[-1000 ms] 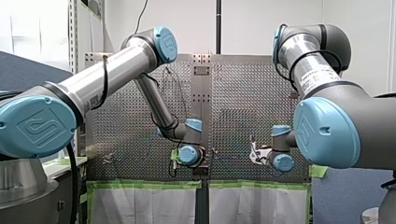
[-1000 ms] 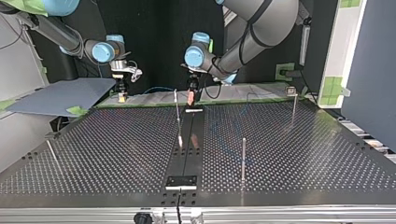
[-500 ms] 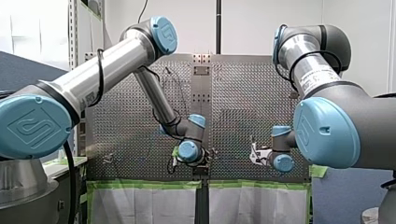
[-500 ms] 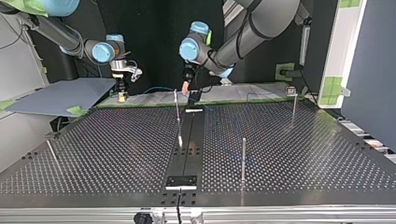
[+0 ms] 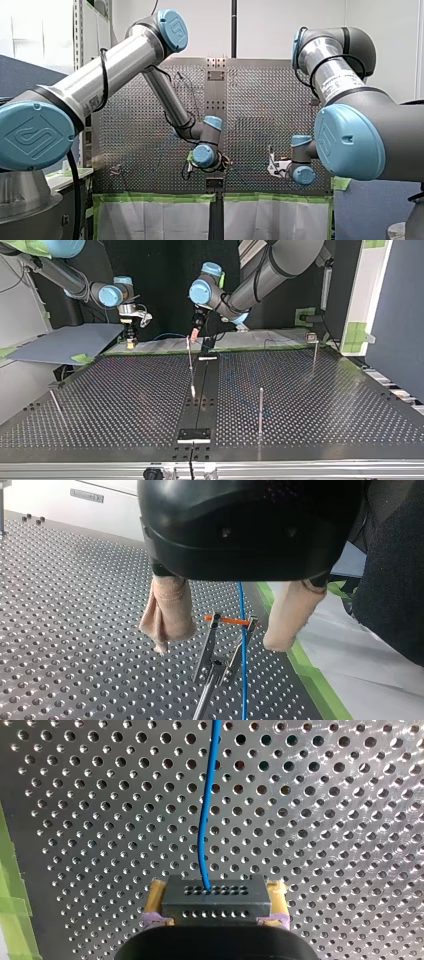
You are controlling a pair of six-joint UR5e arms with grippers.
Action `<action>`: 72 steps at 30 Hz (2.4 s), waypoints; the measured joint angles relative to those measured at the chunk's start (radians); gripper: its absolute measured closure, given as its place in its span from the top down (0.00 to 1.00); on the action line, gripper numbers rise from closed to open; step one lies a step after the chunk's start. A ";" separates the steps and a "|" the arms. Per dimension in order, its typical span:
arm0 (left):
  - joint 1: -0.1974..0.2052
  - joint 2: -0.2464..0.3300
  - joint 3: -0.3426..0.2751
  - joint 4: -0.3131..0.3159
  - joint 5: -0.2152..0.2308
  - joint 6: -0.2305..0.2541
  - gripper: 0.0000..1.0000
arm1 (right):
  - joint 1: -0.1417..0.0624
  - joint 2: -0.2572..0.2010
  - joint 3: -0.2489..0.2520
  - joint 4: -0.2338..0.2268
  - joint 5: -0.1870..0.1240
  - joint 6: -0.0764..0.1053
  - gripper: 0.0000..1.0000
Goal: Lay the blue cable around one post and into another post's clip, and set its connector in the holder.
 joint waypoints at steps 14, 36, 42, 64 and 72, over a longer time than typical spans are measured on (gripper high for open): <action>-0.001 0.000 0.000 -0.001 0.021 -0.010 1.00 | 0.000 0.002 0.000 0.000 -0.001 0.000 0.00; -0.001 0.000 0.000 0.001 0.023 -0.020 1.00 | 0.000 0.002 -0.002 0.002 -0.002 0.000 0.00; -0.002 0.000 0.000 0.001 0.023 -0.021 1.00 | 0.000 0.003 -0.001 0.003 -0.002 0.000 0.00; 0.013 0.128 -0.103 -0.044 -0.084 -0.140 1.00 | -0.003 0.004 -0.001 0.005 -0.002 0.002 0.00; 0.039 0.211 -0.110 -0.092 -0.167 -0.224 1.00 | -0.003 0.006 -0.001 0.006 -0.005 0.006 0.00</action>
